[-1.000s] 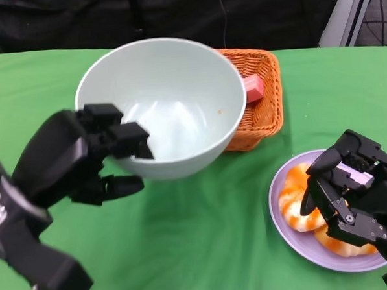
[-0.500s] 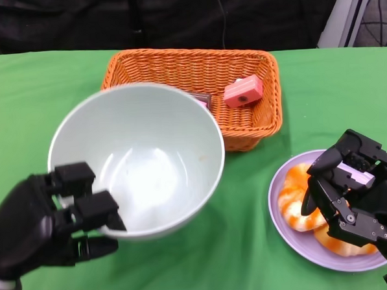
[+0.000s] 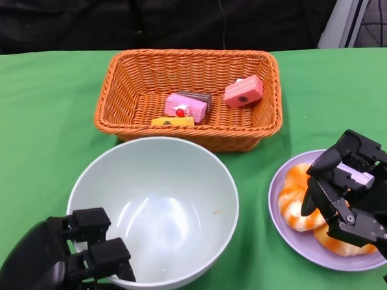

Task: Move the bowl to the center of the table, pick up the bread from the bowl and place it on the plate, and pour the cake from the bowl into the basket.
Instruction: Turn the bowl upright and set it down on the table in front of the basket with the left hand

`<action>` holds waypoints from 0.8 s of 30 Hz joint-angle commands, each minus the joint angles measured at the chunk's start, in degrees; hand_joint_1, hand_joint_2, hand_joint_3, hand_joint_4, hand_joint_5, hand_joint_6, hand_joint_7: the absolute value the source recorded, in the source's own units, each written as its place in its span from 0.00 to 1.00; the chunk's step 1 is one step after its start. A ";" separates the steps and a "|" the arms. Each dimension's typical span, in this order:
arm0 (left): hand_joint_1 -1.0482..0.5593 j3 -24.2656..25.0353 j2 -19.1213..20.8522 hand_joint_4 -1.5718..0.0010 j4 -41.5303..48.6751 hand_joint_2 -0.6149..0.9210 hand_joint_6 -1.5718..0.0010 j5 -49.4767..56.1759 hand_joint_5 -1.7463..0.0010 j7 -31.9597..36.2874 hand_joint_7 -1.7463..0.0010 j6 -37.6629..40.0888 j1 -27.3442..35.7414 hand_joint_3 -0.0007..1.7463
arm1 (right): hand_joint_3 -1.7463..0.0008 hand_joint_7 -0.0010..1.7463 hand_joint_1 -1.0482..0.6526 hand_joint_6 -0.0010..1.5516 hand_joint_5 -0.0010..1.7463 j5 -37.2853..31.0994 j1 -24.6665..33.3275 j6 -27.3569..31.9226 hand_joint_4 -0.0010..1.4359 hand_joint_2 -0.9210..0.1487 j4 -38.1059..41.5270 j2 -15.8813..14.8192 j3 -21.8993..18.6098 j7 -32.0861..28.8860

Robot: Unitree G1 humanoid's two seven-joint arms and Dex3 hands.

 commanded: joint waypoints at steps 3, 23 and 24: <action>0.49 -2.83 1.55 0.46 1.28 0.91 0.45 0.19 0.03 0.97 0.36 1.88 0.36 0.23 | 0.48 0.75 0.54 0.42 0.95 0.72 0.46 0.41 0.49 0.27 -0.81 -0.64 -0.44 -0.28; 0.55 -11.38 -1.55 0.51 13.20 0.94 0.54 -1.57 0.00 -2.04 0.22 8.05 -7.15 0.10 | 0.47 0.74 0.55 0.43 0.94 0.63 0.95 0.51 0.50 0.28 -1.17 -0.33 0.11 -0.52; 0.55 -11.73 -1.72 0.51 13.66 0.94 0.53 -1.71 0.00 -1.89 0.22 8.13 -7.50 0.09 | 0.47 0.74 0.55 0.43 0.94 0.83 0.97 0.72 0.50 0.28 -1.24 -0.31 0.13 -0.52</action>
